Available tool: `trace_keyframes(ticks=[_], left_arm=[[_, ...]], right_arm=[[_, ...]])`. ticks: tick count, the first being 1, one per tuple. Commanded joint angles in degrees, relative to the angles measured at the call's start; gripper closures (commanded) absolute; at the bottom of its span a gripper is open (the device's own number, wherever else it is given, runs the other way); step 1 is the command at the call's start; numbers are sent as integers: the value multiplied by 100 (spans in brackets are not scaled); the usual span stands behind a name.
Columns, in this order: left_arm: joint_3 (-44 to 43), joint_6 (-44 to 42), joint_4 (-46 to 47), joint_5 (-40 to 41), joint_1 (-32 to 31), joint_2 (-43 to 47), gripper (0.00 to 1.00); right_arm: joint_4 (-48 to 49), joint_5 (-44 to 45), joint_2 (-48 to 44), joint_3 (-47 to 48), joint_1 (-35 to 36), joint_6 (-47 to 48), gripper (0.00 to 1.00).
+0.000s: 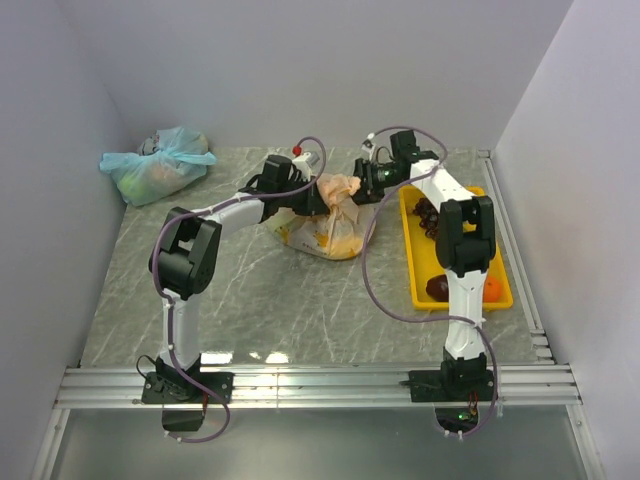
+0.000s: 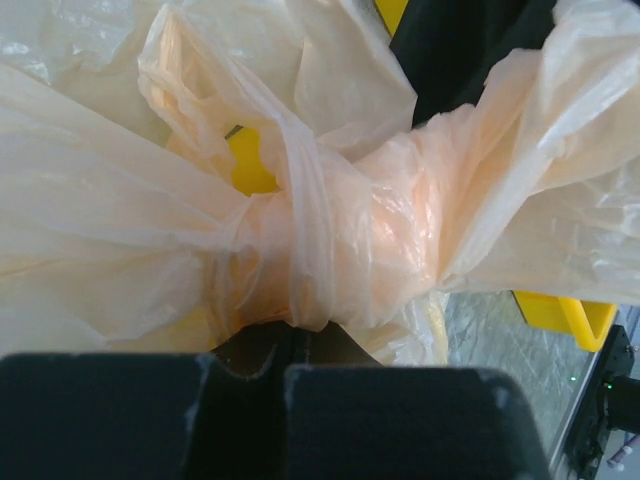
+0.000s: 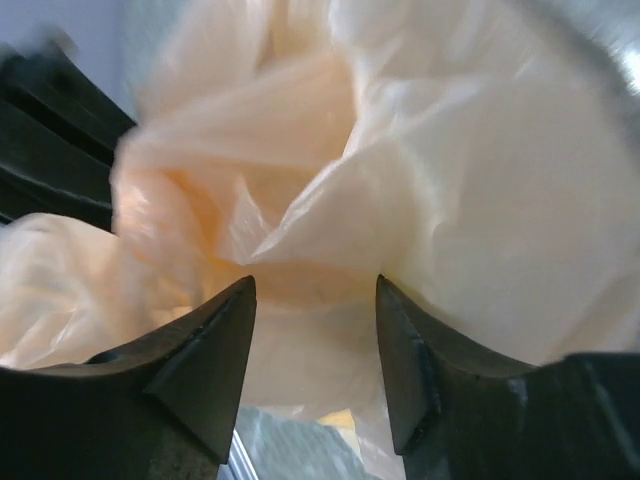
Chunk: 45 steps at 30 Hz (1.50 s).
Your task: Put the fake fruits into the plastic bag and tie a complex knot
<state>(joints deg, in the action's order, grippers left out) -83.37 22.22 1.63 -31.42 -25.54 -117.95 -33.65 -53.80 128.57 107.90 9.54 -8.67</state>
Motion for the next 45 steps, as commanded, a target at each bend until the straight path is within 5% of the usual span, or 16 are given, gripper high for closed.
trace_keyframes(ticks=[1, 7, 12, 19, 27, 33, 45], left_arm=[[-206, 212, -31, -205, -21, 35, 100], [66, 1205, 916, -970, 207, -17, 100], [268, 1215, 804, -1191, 374, 237, 100], [541, 908, 278, -1481, 515, 659, 100], [699, 125, -620, -998, 506, 844, 100], [779, 230, -620, -462, 401, 651, 100], [770, 1723, 1293, -1024, 155, -86, 100]], right_arm=[[-1168, 72, -17, 206, 74, 1075, 39], [-1425, -471, -166, -523, 276, 1087, 34], [-1127, -1281, -333, -981, 566, 559, 25], [568, -1976, -508, -1324, 742, -1171, 24], [-468, -993, -1150, -848, -162, 23, 34], [-290, -228, -896, -956, 161, 539, 28], [-590, -68, -562, -1823, 663, 665, 34]])
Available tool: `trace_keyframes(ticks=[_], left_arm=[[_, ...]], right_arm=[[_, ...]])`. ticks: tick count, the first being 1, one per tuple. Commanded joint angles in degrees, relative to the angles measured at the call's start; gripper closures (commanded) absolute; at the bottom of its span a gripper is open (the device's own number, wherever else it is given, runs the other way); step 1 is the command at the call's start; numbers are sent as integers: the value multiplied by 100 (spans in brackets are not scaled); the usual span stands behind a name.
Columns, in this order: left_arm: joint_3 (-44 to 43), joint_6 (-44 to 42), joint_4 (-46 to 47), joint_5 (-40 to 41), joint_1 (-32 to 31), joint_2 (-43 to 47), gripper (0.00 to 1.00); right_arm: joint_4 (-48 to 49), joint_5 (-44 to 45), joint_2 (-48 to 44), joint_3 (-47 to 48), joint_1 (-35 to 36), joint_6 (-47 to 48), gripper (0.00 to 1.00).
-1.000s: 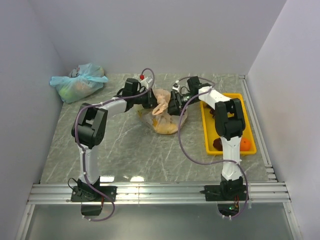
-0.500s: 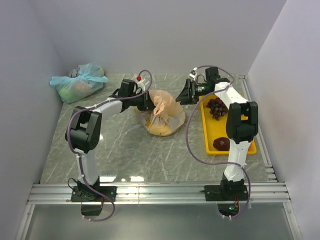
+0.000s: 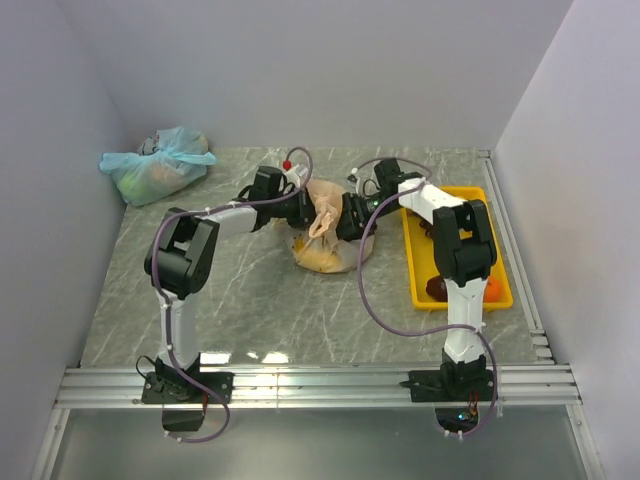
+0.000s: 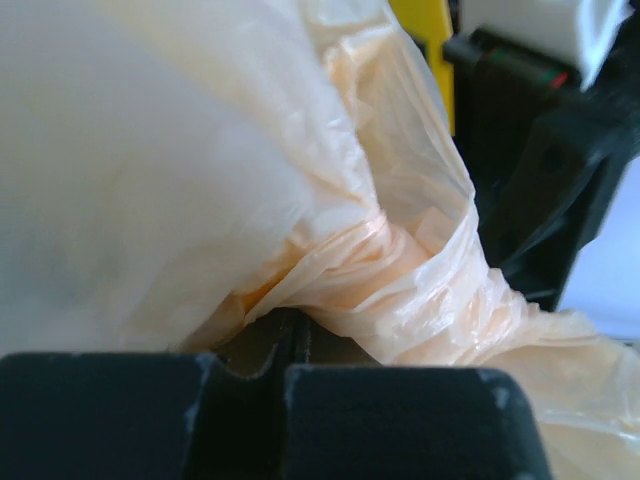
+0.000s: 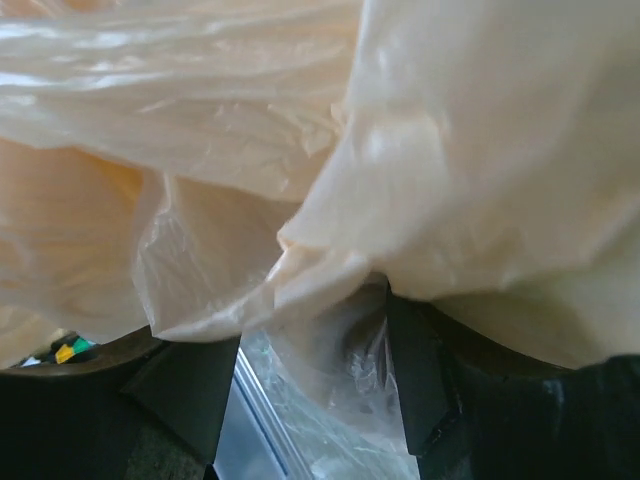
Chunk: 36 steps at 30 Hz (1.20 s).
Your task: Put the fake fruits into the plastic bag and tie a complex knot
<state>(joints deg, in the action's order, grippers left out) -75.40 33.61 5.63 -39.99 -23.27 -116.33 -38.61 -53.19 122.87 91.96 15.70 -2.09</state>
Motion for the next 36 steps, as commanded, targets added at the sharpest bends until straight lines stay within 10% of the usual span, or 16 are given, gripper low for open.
trace_keyframes(ticks=[1, 9, 13, 22, 29, 36], left_arm=[[-19, 725, 1105, -324, -73, -302, 100], [648, 3607, 4778, -1467, 94, -557, 100], [885, 4329, 5430, -1688, 156, -417, 100], [808, 3664, 4739, -1661, 217, -249, 100], [737, 3188, 4157, -1661, 200, -223, 100], [675, 3257, 4270, -1582, 173, -311, 100]], right_arm=[[19, -287, 9, -318, 73, -89, 35], [1224, -1194, 44, -355, 653, -1260, 30], [-561, -1072, -121, 189, 303, 73, 28], [-2687, -1271, -546, 1894, -778, 1651, 31], [513, -343, -625, 1533, -588, -724, 53], [-551, -157, -157, 1370, 11, 156, 27]])
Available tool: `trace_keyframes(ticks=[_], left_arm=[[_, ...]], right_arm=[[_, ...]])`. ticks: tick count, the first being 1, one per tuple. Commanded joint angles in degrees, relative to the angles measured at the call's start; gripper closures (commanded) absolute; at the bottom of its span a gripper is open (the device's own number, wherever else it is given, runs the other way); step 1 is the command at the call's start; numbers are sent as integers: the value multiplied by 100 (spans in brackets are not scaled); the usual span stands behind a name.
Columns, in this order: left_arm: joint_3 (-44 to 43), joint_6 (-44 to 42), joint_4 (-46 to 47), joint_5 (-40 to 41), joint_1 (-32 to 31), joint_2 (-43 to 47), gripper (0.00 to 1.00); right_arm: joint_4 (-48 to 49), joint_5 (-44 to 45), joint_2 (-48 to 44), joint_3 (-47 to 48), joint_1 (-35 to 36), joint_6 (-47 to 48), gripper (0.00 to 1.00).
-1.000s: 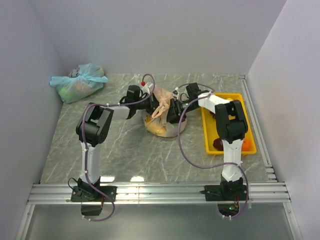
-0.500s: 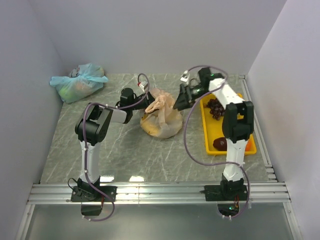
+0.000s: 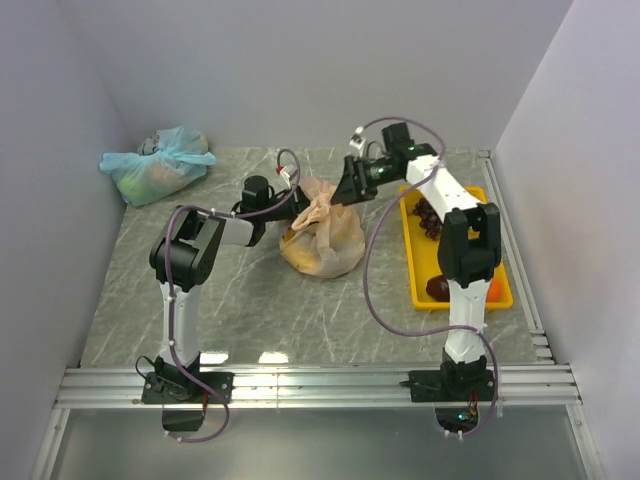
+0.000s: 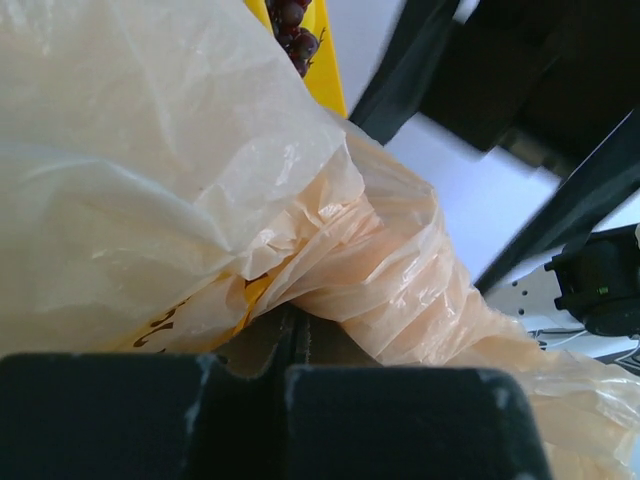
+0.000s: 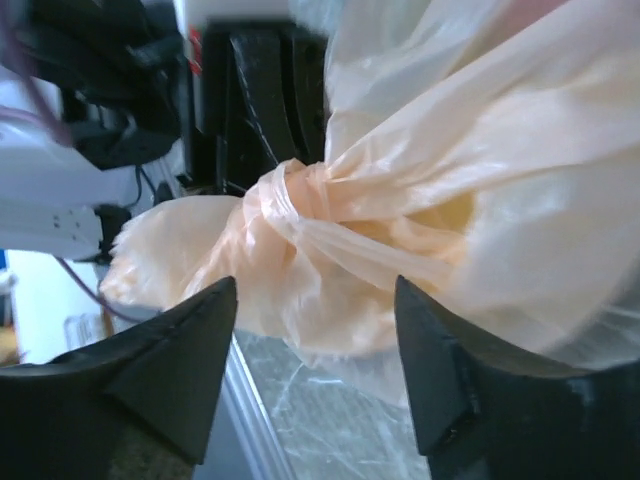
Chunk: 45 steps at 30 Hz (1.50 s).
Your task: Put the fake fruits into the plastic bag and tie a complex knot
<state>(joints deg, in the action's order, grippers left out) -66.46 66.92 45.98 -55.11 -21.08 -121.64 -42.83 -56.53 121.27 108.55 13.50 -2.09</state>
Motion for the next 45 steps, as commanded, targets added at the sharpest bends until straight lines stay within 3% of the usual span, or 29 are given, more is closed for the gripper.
trace_keyframes(ticks=[1, 8, 14, 16, 19, 25, 29, 33, 37, 41, 45], left_arm=[[-271, -21, 271, -61, -63, 194, 100], [-658, 558, 982, 193, -212, -271, 100], [-615, 1473, 2081, -26, -247, -299, 100], [-239, 1631, 2213, -113, -204, -202, 100], [123, 1247, 1768, -61, -107, 79, 100], [98, 561, 1099, -87, -72, 168, 99], [28, 366, 800, -96, -72, 88, 99], [1, 296, 729, -87, -80, 80, 100], [19, 261, 720, -105, -80, 115, 100], [-25, 120, 509, -114, -89, 132, 100], [-95, -21, 289, -105, -98, 115, 100]], right_arm=[[-60, 178, -94, -447, 345, 156, 23], [792, -340, -218, -1353, 865, -509, 20], [2269, -578, -113, -1277, 1120, -1591, 20], [1895, -534, -8, -899, 1059, -1393, 20], [471, -368, -173, -283, 839, -277, 20], [-855, 125, -1034, -809, 348, 875, 20], [-1035, -163, -1185, -888, -127, 877, 25], [-196, -403, -1045, -792, -505, 316, 36], [906, 317, -825, -889, -515, -458, 66], [1031, 442, -342, -581, -287, -626, 69], [1041, 108, -52, -677, 3, -425, 60]])
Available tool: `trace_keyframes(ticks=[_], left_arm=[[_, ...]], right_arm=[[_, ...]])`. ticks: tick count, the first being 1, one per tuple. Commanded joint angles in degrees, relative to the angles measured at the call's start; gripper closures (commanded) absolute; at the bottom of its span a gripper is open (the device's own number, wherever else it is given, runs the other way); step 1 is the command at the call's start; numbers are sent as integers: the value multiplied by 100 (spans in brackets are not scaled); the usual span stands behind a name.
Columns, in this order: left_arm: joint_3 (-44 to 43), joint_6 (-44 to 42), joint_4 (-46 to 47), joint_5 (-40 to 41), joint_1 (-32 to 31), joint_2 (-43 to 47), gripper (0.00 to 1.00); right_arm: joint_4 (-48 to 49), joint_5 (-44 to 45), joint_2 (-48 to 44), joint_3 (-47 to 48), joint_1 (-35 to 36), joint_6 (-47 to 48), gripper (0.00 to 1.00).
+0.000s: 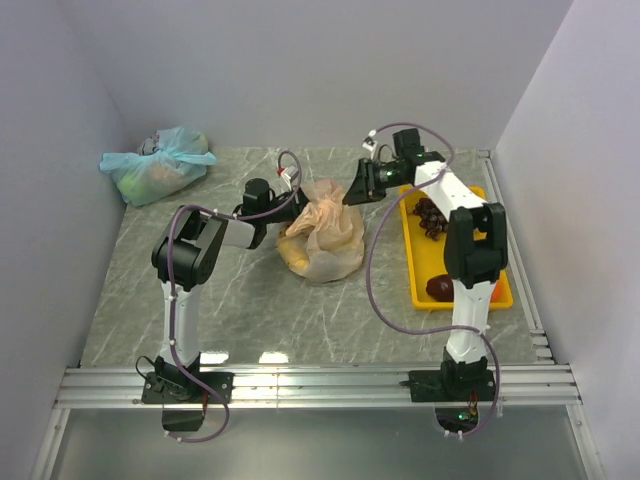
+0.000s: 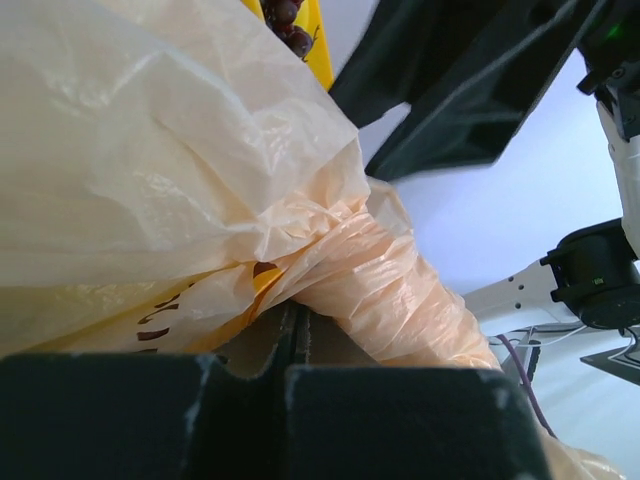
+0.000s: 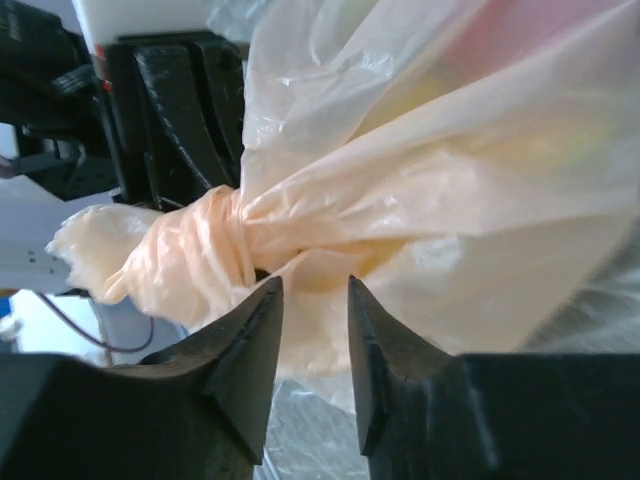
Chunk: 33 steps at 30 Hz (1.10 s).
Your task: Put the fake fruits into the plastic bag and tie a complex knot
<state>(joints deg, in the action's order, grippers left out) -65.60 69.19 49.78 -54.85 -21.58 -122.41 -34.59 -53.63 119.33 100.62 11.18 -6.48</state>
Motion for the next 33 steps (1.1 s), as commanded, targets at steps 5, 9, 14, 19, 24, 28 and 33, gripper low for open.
trace_keyframes(ticks=[5, 9, 14, 19, 24, 28, 33], left_arm=[[-242, -362, -250, -114, -83, 174, 100], [-225, -117, 57, -87, -83, 147, 100], [-216, 341, 682, -43, -109, 51, 100], [-269, 929, 1568, -175, -276, -116, 100], [-260, 1289, 2078, -333, -338, -196, 99], [-391, 1563, 2625, -562, -408, -231, 99], [-383, 1511, 2652, -483, -426, -231, 100]], right_arm=[[418, -893, 12, -253, 376, -29, 45], [-334, -1071, -77, -341, 534, 515, 34], [-515, -1124, -76, -534, 745, 746, 25], [513, -1229, 292, -97, 912, -324, 23], [1242, -1387, 793, 625, 956, -1056, 23], [1226, -1492, 996, 793, 1017, -1092, 23], [1001, -1669, 654, 249, 1018, -761, 23]])
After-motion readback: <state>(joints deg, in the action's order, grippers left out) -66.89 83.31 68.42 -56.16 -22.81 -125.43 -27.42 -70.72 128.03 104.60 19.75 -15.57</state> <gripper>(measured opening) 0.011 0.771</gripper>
